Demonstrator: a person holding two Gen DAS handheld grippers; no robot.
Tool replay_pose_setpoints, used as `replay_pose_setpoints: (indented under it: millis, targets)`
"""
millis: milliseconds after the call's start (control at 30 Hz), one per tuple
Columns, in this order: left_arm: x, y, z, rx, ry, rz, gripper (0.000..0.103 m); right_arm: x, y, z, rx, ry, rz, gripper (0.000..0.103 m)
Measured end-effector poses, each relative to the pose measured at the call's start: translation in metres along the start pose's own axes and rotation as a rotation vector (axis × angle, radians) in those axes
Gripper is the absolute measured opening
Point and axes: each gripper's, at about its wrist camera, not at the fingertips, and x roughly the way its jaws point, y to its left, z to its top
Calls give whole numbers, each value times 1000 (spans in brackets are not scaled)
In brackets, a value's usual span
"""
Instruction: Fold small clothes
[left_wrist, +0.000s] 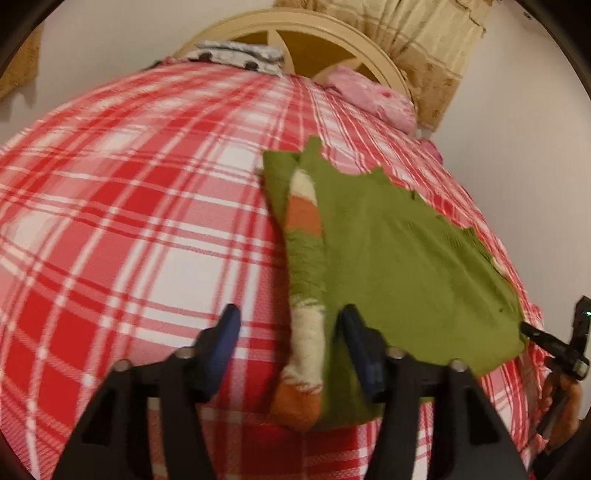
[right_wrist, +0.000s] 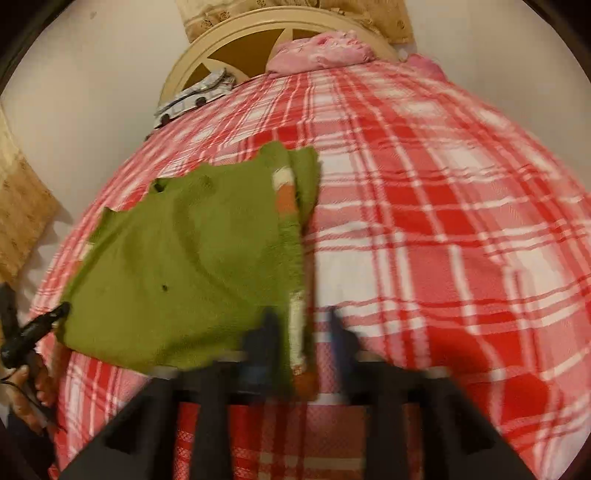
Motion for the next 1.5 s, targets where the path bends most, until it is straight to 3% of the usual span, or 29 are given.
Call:
replay_pose_setpoints:
  millis: [167, 300, 400, 433, 533, 733, 833, 933, 1033, 1133, 1300, 1400, 1500]
  targets:
    - [5, -7, -2, 55, 5, 67, 64, -23, 28, 13, -74, -100, -61, 64]
    - [11, -10, -5, 82, 14, 109, 66, -24, 82, 22, -186, -115, 68, 64]
    - [13, -9, -7, 88, 8, 121, 70, -3, 117, 27, -266, -64, 190, 64]
    - [14, -9, -8, 84, 11, 120, 72, 11, 123, 30, -270, -38, 190, 64]
    - [13, -7, -9, 74, 9, 119, 75, 50, 109, 41, -185, 61, 170, 64]
    - [16, -11, -10, 92, 17, 136, 78, 64, 48, 57, 4, 49, 144, 64]
    - [17, -12, -11, 98, 18, 136, 79, 54, 55, 64, -19, 28, 122, 64]
    - [17, -11, -11, 96, 17, 133, 79, 50, 76, 72, -102, 5, 170, 64]
    - [17, -11, -11, 99, 16, 136, 80, 69, 85, 85, -143, 42, 166, 64]
    - [18, -11, -11, 99, 18, 135, 80, 96, 67, 94, -110, 91, 62, 64]
    - [20, -13, -11, 105, 24, 135, 83, 96, 10, 108, 75, 41, -79, 64]
    - [20, -13, -11, 106, 25, 134, 84, 82, 20, 101, 20, 14, -57, 64]
    - [20, -13, -11, 106, 25, 135, 84, 55, 50, 88, -93, -69, -75, 64]
